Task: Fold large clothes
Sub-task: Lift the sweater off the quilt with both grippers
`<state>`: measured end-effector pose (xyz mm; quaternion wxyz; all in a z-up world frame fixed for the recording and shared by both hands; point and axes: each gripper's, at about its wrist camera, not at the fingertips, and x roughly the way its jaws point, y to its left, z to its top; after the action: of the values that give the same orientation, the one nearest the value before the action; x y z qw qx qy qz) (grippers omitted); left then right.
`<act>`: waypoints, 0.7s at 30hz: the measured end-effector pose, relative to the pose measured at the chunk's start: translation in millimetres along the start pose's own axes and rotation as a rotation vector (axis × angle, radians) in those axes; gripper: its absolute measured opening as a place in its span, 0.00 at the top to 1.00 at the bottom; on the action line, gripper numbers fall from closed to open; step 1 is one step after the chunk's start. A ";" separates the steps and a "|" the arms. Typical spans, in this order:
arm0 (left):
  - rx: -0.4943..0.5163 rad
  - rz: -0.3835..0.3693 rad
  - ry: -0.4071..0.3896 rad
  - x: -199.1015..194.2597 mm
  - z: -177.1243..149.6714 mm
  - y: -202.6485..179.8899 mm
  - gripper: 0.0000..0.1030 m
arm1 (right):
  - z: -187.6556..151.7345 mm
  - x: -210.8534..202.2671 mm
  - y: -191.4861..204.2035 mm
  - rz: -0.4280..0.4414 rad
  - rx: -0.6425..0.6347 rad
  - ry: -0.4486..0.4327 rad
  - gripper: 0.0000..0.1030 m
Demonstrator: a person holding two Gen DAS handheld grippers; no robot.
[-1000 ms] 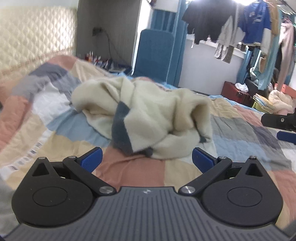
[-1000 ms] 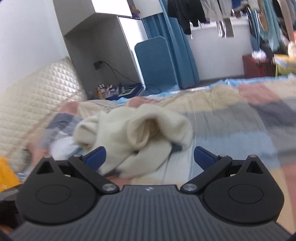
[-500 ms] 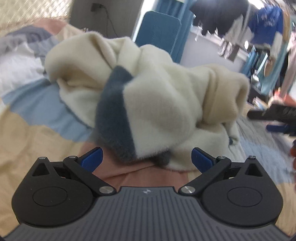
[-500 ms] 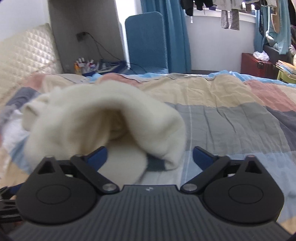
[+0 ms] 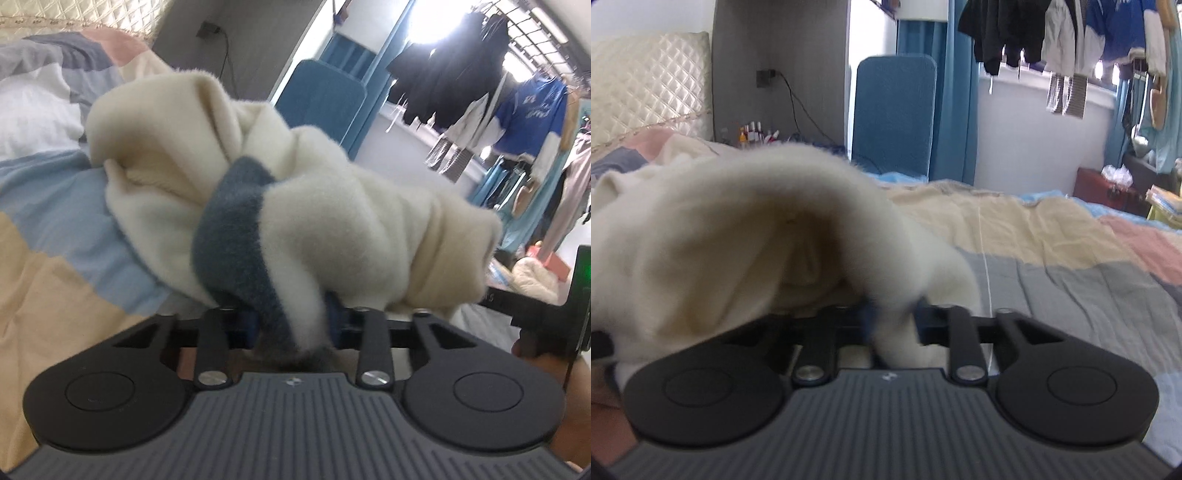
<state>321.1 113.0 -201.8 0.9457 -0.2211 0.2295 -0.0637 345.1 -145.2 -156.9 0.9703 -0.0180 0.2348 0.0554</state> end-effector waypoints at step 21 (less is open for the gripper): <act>-0.137 -0.046 -0.411 -194.3 64.6 12.5 0.85 | 37.6 -188.4 -38.9 -0.040 0.040 -0.357 0.88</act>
<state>179.0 192.4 -77.1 0.9537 -0.2984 0.0307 -0.0230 200.3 -200.2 -36.9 0.9976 0.0068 0.0594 0.0340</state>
